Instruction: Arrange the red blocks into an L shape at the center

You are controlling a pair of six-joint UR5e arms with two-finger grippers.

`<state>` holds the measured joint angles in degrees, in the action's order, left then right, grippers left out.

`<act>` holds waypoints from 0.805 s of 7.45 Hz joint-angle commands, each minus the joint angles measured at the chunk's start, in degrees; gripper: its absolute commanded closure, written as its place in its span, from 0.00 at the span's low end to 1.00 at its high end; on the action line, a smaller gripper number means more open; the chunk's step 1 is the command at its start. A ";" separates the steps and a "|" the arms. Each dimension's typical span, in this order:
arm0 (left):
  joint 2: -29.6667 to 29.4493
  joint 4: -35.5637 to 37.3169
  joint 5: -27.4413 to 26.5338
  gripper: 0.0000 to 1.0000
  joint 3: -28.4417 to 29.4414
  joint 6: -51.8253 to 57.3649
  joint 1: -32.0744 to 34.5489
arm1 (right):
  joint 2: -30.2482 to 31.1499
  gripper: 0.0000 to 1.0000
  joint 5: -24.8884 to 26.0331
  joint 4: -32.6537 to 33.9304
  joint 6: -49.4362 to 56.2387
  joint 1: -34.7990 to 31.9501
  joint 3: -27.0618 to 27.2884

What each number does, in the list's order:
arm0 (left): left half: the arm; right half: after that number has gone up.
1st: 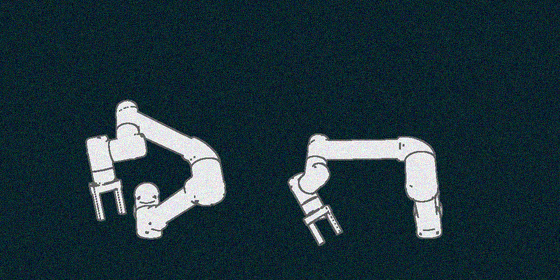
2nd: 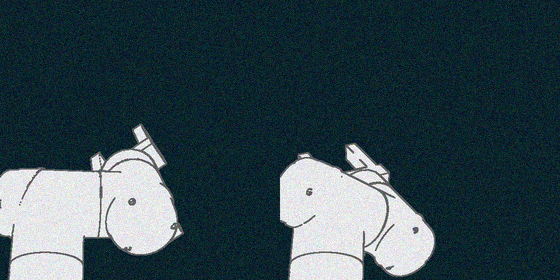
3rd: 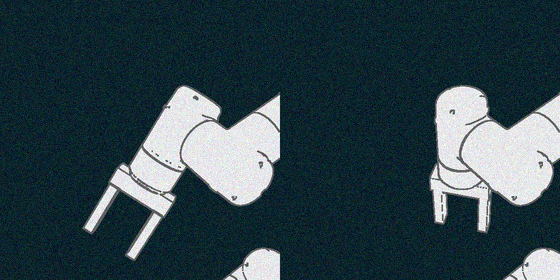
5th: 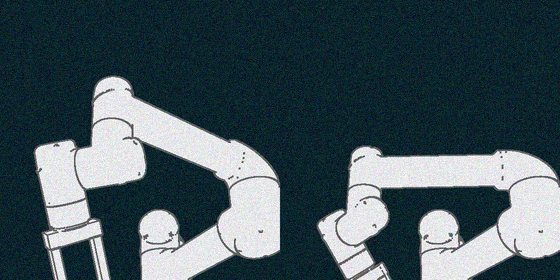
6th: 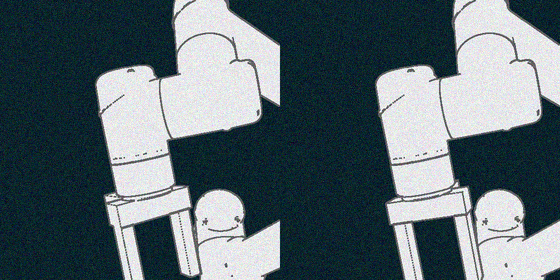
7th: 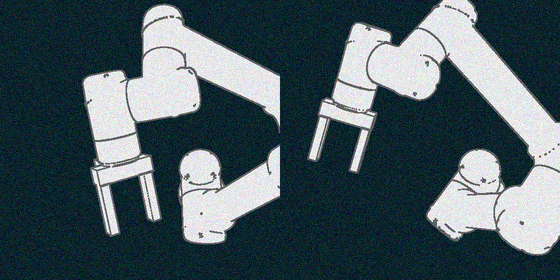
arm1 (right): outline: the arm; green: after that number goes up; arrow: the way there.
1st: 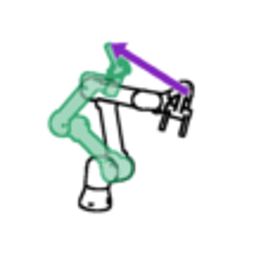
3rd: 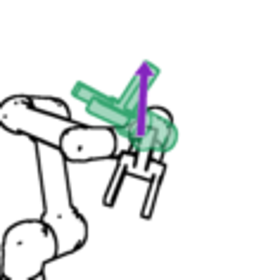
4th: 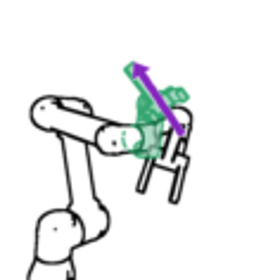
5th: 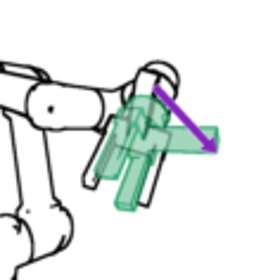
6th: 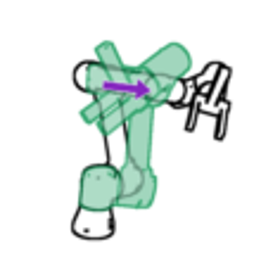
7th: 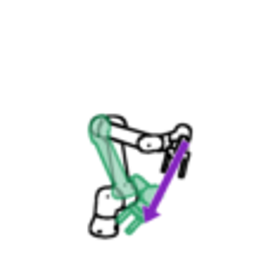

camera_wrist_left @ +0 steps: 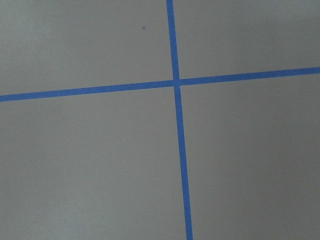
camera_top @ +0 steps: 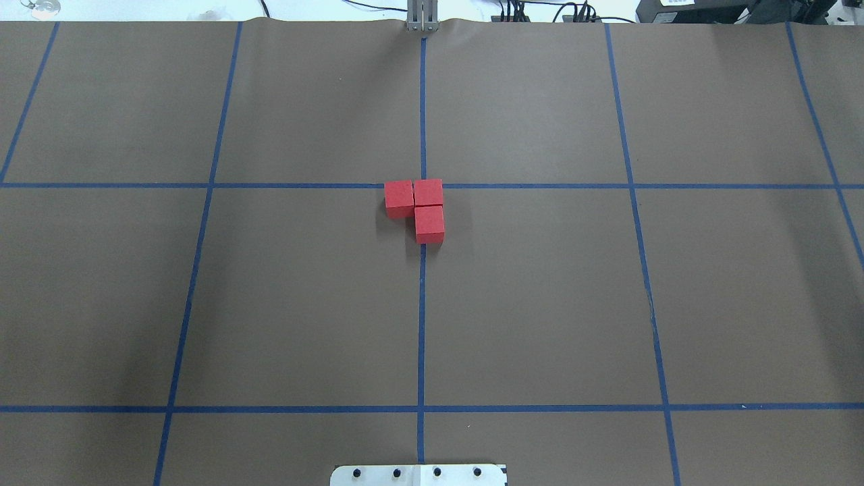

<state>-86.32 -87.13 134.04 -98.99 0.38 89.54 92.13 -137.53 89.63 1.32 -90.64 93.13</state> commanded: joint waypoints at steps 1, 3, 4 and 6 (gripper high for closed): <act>-0.42 0.03 -0.09 0.00 0.28 -1.08 -0.07 | 2.26 0.01 -0.28 -0.34 -0.44 -0.16 3.81; -0.34 -0.14 -0.01 0.00 0.90 -0.64 -0.07 | 2.00 0.01 -0.19 -0.34 -0.44 -0.07 3.55; -0.25 -0.23 -0.01 0.00 1.51 -0.47 -0.07 | 1.91 0.01 -0.19 -0.34 -0.44 -0.07 3.38; -0.34 -0.23 -0.01 0.00 1.69 -0.29 -0.07 | 1.65 0.01 -0.19 -0.25 -0.44 -0.07 3.38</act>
<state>-86.66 -87.35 134.03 -97.45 -0.02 89.47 93.96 -137.72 89.31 0.88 -90.71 96.53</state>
